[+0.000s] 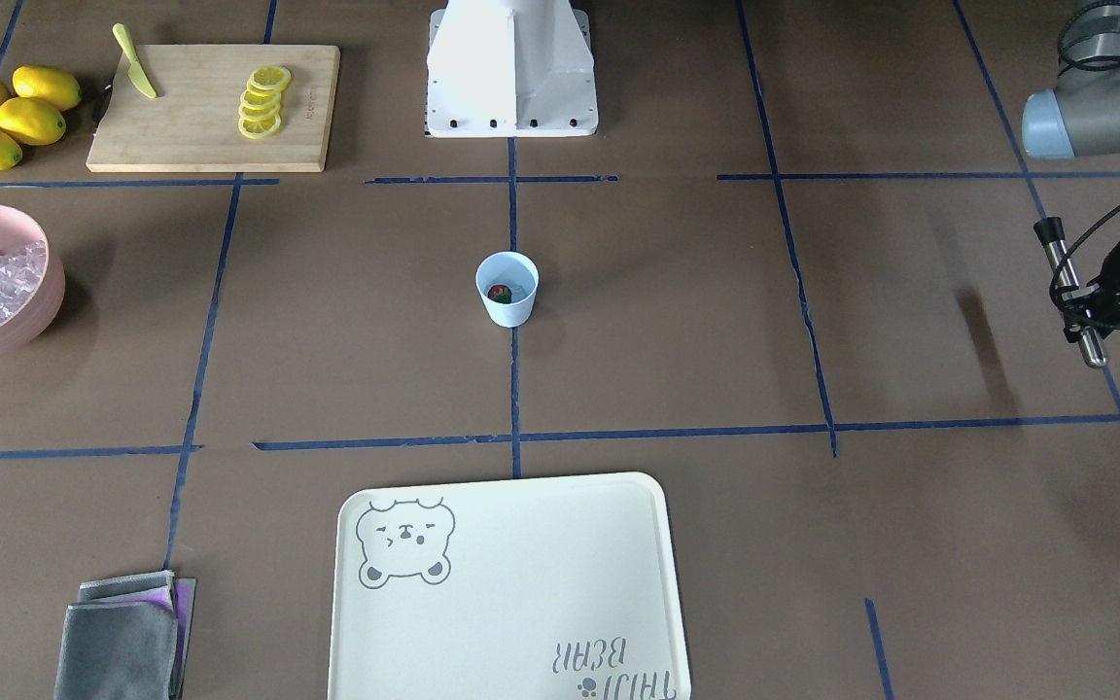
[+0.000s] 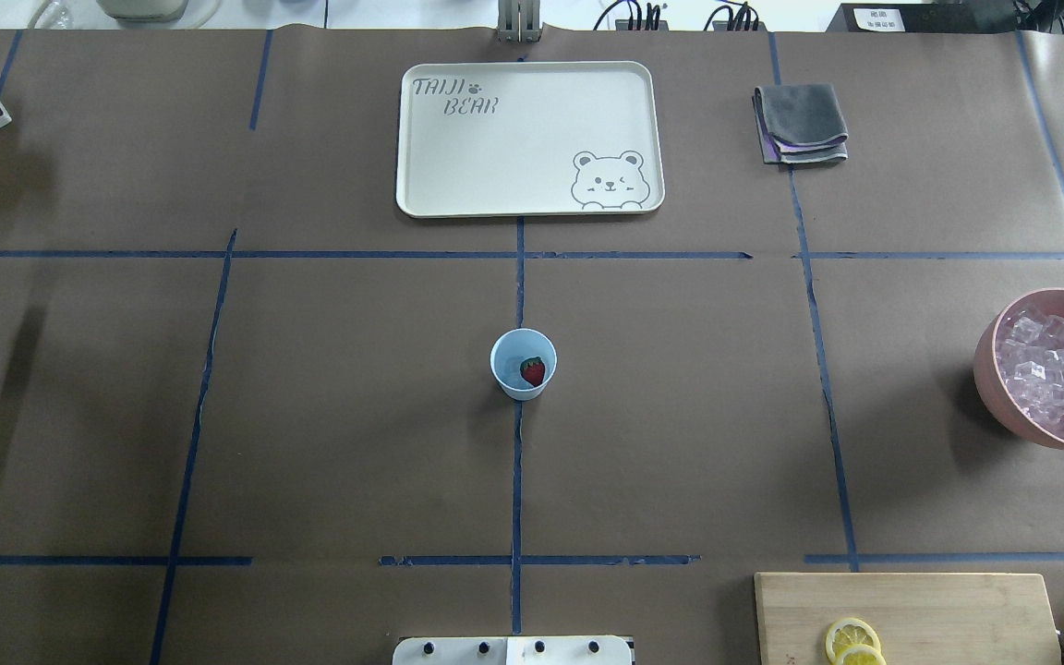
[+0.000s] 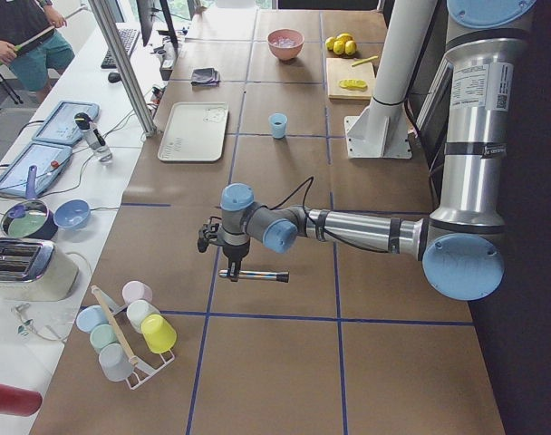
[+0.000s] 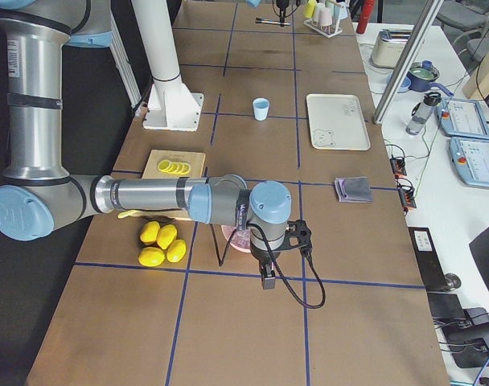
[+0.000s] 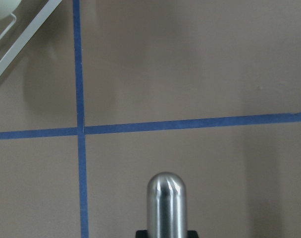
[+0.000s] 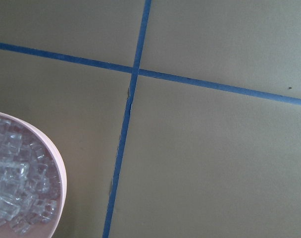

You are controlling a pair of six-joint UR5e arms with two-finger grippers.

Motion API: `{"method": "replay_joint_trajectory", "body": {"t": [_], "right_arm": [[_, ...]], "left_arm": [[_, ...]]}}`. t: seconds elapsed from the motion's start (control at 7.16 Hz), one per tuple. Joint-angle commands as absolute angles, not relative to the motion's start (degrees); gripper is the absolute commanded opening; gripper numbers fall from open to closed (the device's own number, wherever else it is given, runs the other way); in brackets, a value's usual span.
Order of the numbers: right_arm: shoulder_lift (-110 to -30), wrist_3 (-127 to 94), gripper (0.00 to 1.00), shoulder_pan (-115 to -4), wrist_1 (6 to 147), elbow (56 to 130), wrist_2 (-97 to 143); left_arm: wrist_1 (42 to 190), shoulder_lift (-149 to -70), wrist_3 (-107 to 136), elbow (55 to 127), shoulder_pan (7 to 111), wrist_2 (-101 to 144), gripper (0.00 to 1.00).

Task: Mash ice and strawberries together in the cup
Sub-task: 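Lay the muddler down on the table and open the left gripper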

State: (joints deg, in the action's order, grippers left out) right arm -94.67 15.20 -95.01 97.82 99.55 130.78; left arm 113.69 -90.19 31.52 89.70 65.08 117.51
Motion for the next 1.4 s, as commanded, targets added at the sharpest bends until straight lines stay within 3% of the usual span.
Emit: {"method": "replay_joint_trajectory", "body": {"t": [0.0, 0.14, 0.28, 0.42, 0.98, 1.26], "right_arm": [[-94.7, 15.2, 1.00, -95.0, 97.8, 99.8, 130.8], [-94.8, 15.2, 1.00, -95.0, 97.8, 99.9, 130.8], [-94.9, 15.3, 1.00, -95.0, 97.8, 100.0, 130.8], [-95.0, 15.3, 1.00, -95.0, 97.8, 100.0, 130.8], [-94.9, 15.2, 1.00, -95.0, 97.8, 100.1, 130.7], [-95.0, 15.3, 1.00, -95.0, 97.8, 100.1, 130.8]], "left_arm": [[120.3, -89.9, 34.7, 84.8, 65.0, 117.5, 0.01], [121.2, -89.5, 34.7, 84.2, 64.6, 117.5, 0.04], [121.2, -89.4, 34.7, 84.2, 64.6, 117.8, 0.33], [121.3, -89.4, 34.7, 84.3, 64.6, 118.3, 0.99], [120.7, -89.0, 33.7, 87.1, 65.1, 126.3, 1.00], [118.5, -87.2, 22.9, 89.3, 72.1, 131.7, 1.00]]}}
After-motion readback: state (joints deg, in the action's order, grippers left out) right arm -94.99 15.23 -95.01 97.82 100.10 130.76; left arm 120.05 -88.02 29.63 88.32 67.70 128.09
